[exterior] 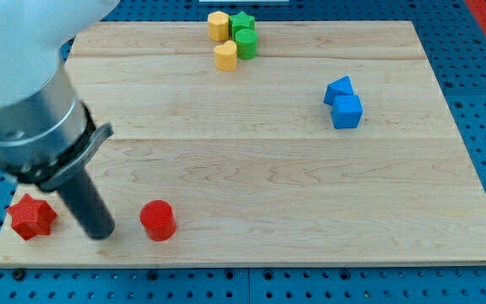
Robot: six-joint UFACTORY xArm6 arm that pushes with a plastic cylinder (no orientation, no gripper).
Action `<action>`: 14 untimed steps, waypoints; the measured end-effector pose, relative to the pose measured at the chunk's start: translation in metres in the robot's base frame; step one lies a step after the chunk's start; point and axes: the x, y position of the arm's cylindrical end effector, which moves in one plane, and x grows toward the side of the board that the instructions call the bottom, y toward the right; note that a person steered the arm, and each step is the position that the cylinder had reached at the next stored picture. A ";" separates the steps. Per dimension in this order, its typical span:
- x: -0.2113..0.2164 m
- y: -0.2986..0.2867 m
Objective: Push the red circle to the left of the blue cube
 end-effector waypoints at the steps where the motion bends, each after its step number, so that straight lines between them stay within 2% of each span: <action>1: 0.002 0.049; 2: -0.024 0.103; 3: -0.063 0.132; 4: -0.113 0.132; 5: -0.136 0.128; 6: -0.131 0.101; 7: -0.151 0.100; 11: -0.246 0.153; 13: -0.251 0.153; 14: -0.251 0.133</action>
